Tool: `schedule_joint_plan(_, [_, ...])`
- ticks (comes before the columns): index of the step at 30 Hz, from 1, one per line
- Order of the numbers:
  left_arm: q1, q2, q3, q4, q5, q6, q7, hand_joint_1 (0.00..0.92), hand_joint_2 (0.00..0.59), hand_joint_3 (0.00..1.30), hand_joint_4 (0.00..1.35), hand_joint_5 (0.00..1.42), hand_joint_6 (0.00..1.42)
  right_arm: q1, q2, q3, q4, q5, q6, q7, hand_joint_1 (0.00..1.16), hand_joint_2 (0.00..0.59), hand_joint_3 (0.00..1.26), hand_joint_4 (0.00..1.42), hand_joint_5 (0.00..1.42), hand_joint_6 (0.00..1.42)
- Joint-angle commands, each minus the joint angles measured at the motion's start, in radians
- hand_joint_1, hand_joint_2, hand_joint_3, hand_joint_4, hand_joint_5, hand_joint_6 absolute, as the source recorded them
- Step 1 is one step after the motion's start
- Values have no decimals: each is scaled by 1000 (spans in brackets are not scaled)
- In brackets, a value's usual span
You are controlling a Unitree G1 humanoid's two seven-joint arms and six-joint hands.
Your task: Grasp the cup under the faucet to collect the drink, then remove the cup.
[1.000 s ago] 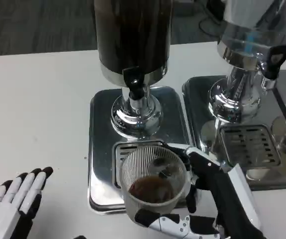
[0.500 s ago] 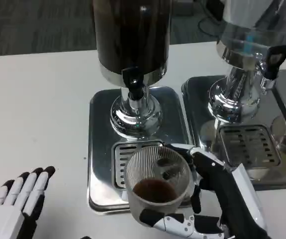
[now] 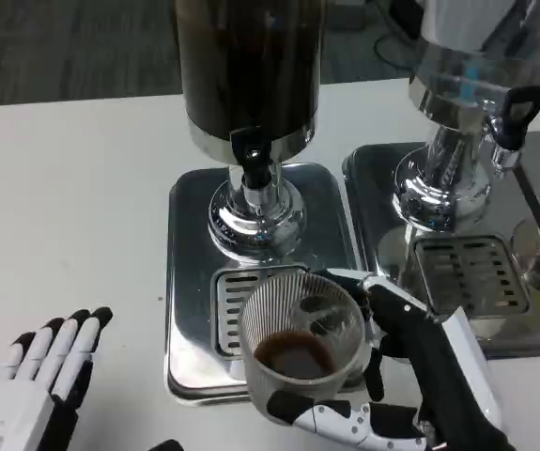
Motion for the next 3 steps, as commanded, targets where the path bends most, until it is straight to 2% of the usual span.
schedule_joint_plan(1, [14,3,-5,-18,5,10,-2,0,69,0,0,0,0,-5,11,-7,-15,27,-39,-2,1021,128,503,610,862,1298])
schedule_joint_plan(3, [19,3,-5,-20,4,11,0,0,69,0,0,0,0,-2,11,-6,-17,27,-41,-1,1020,128,503,610,862,1298])
